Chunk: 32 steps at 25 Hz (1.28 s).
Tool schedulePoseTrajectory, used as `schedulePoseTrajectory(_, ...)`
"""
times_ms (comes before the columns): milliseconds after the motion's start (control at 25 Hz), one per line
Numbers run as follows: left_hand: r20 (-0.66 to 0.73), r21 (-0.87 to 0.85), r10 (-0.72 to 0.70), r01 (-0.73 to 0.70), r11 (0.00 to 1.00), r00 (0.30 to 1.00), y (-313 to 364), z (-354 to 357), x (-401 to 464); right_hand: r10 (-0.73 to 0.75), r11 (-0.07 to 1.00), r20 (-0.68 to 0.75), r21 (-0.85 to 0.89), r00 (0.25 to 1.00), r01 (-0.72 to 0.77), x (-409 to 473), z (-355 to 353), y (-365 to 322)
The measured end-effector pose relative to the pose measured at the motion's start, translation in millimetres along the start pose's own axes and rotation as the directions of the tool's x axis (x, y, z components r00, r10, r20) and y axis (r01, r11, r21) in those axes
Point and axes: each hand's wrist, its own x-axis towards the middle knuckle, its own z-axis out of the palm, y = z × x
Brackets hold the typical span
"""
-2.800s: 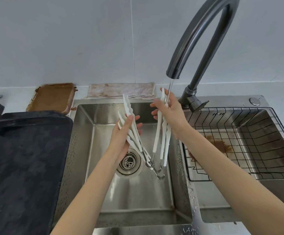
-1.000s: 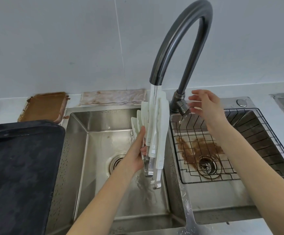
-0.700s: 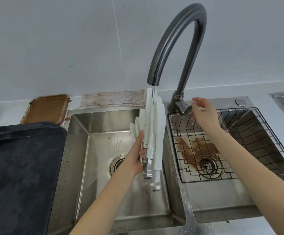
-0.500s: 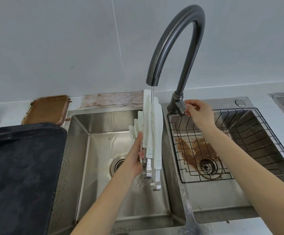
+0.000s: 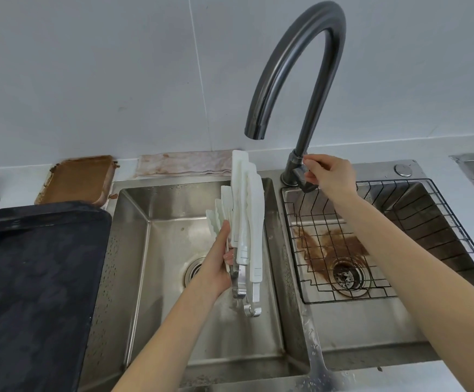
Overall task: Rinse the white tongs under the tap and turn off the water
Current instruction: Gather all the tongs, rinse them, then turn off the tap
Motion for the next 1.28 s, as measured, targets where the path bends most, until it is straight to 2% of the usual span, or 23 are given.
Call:
schedulePoseTrajectory(120, -0.005, 0.028, 0.027, -0.027, 0.999, 1.0, 1, 1, -5, 0.018, 0.999, -0.055, -0.041, 0.998, -0.02, -8, 4, -4)
schedulePoseTrajectory(240, -0.006, 0.043, 0.044, -0.044, 0.998, 0.999, 3, 1, -11, -0.069, 0.992, -0.176, -0.112, 0.982, 0.05, -40, 19, -4)
schedulePoseTrajectory(280, -0.006, 0.044, 0.049, -0.048, 0.998, 0.999, 3, 0, -13, -0.079, 0.996, -0.14, -0.062, 0.987, 0.071, -57, 25, -2)
schedulePoseTrajectory(360, 0.012, 0.074, 0.081, -0.082, 0.994, 0.997, 4, 1, -15, -0.001, 0.996, 0.077, 0.086, 0.997, -0.005, -87, 37, 3)
schedulePoseTrajectory(440, -0.004, 0.123, 0.163, -0.162, 0.979, 0.987, 5, 2, -17, 0.133, 0.976, 0.334, 0.121, 0.933, -0.183, -106, 51, 8)
schedulePoseTrajectory(520, -0.038, 0.2, 0.247, -0.235, 0.951, 0.968, 6, -1, -20, 0.159, 0.974, 0.43, 0.081, 0.889, -0.213, -114, 64, 15)
schedulePoseTrajectory(720, 0.027, 0.329, 0.336, -0.326, 0.886, 0.942, 18, -9, -36, 0.069, 0.99, 0.365, 0.09, 0.928, -0.108, -113, 74, 14)
schedulePoseTrajectory(880, 0.187, 0.384, 0.402, -0.443, 0.81, 0.896, 26, -11, -49, -0.019, 0.979, 0.277, 0.202, 0.961, -0.039, -122, 75, 18)
schedulePoseTrajectory(1000, 0.178, 0.539, 0.414, -0.44, 0.718, 0.893, 14, -26, -56, -0.02, 0.996, 0.288, 0.09, 0.958, -0.006, -138, 81, 39)
schedulePoseTrajectory(1120, 0.17, 0.577, 0.389, -0.411, 0.706, 0.906, 6, -46, -59, -0.021, 1.0, 0.323, 0.009, 0.946, 0.019, -148, 84, 53)
schedulePoseTrajectory(1280, 0.17, 0.703, 0.388, -0.387, 0.596, 0.906, 4, -61, -61, -0.023, 0.994, 0.348, -0.088, 0.937, 0.057, -154, 84, 64)
